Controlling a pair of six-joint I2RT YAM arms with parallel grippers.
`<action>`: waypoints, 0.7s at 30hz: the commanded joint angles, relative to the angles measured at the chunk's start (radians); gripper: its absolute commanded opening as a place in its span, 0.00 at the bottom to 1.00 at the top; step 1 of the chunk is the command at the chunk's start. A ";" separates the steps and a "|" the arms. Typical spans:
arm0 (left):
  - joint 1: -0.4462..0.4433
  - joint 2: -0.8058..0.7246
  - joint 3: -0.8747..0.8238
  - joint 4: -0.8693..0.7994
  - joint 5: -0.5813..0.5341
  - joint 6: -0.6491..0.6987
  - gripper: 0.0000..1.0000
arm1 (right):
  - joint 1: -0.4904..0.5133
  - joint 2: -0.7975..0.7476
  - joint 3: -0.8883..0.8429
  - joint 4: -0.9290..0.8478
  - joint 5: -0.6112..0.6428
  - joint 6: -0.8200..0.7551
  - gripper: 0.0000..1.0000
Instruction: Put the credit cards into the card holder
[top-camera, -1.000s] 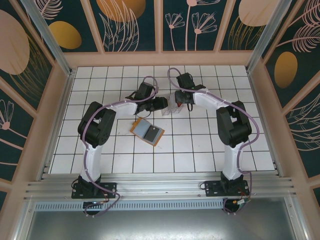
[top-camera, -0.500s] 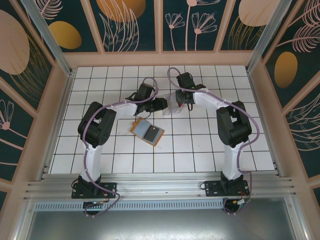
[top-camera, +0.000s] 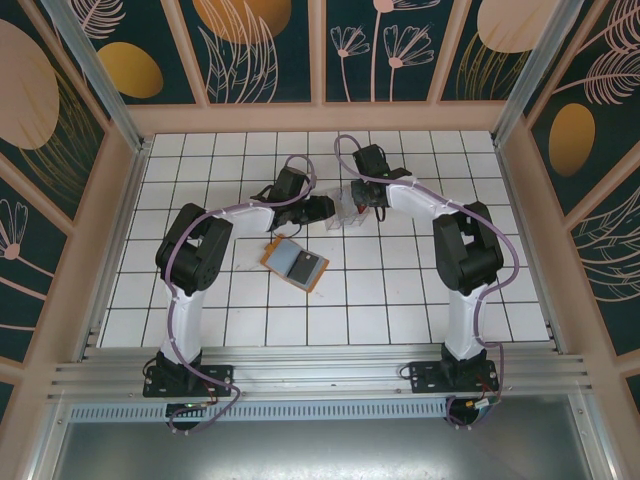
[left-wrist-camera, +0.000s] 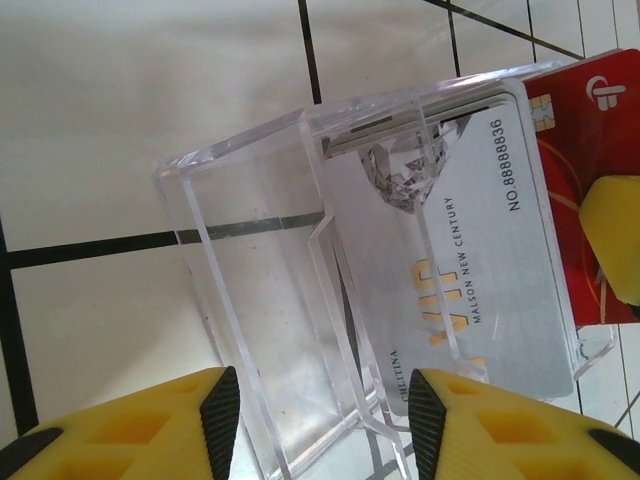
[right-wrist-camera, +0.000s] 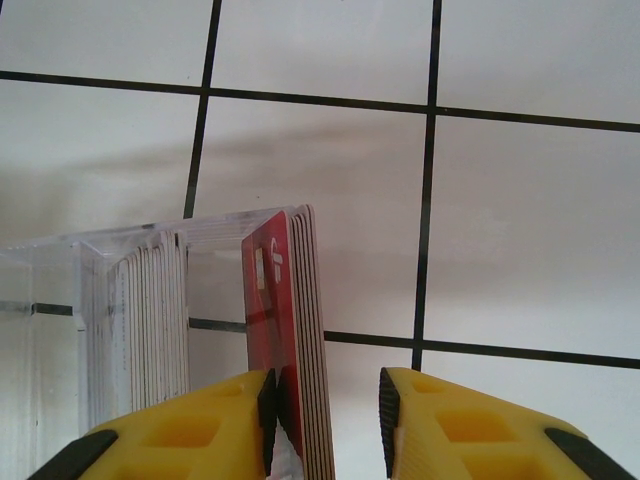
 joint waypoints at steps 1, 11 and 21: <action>0.000 0.026 -0.016 0.027 0.015 -0.014 0.51 | -0.007 -0.052 0.036 -0.032 0.013 -0.018 0.36; 0.001 0.026 -0.018 0.034 0.018 -0.016 0.51 | -0.005 -0.058 0.033 -0.033 0.012 -0.019 0.31; 0.001 0.026 -0.015 0.033 0.018 -0.019 0.51 | -0.005 -0.061 0.040 -0.038 0.006 -0.023 0.19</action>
